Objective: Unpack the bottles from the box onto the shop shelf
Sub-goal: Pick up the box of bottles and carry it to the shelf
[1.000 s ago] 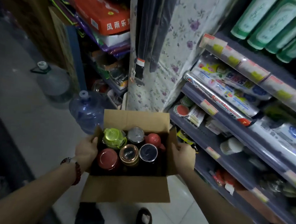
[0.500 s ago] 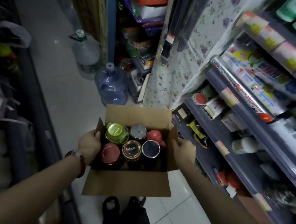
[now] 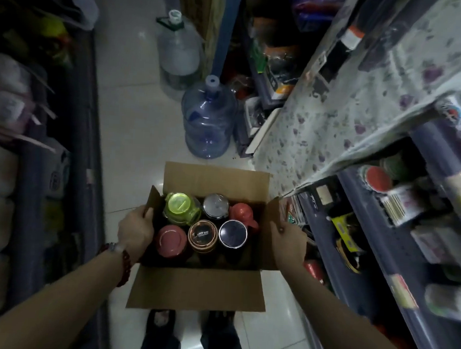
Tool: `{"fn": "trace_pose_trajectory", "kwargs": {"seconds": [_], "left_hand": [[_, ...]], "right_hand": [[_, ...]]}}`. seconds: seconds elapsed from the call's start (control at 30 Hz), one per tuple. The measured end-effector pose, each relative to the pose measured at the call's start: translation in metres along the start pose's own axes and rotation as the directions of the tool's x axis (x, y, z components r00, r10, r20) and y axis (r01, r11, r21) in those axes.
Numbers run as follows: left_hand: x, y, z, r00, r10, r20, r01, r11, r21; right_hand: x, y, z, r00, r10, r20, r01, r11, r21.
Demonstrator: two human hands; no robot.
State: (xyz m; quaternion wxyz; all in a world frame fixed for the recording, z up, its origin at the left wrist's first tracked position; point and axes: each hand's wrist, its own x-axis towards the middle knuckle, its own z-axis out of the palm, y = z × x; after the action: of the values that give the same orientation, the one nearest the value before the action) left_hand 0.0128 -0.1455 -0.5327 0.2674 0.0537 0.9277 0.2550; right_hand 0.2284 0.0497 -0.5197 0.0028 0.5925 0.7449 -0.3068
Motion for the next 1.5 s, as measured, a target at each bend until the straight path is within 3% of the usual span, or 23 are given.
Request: {"fn": "trace_pose_trajectory", "kwargs": {"seconds": [0.37, 0.67, 0.83, 1.23, 1.5], "left_hand": [[0.059, -0.031, 0.041, 0.988, -0.153, -0.028, 0.149, 0.982, -0.114], [0.153, -0.084, 0.11, 0.989, -0.127, -0.071, 0.121, 0.989, -0.088], [0.194, -0.119, 0.158, 0.973, -0.218, -0.082, 0.207, 0.971, -0.121], [0.242, -0.168, 0.205, 0.965, -0.234, -0.117, 0.224, 0.97, -0.095], [0.243, -0.195, 0.23, 0.937, -0.328, -0.12, 0.304, 0.935, -0.182]], "right_hand": [[0.077, -0.012, 0.072, 0.997, -0.079, 0.021, 0.081, 0.994, -0.08], [0.142, 0.008, 0.198, 0.999, -0.035, 0.014, 0.036, 0.998, -0.046], [0.178, 0.022, 0.256, 0.995, -0.094, 0.015, 0.095, 0.992, -0.079], [0.214, 0.038, 0.333, 0.989, -0.142, 0.041, 0.145, 0.985, -0.091], [0.219, 0.05, 0.37, 0.988, -0.143, 0.063, 0.149, 0.985, -0.088]]}}
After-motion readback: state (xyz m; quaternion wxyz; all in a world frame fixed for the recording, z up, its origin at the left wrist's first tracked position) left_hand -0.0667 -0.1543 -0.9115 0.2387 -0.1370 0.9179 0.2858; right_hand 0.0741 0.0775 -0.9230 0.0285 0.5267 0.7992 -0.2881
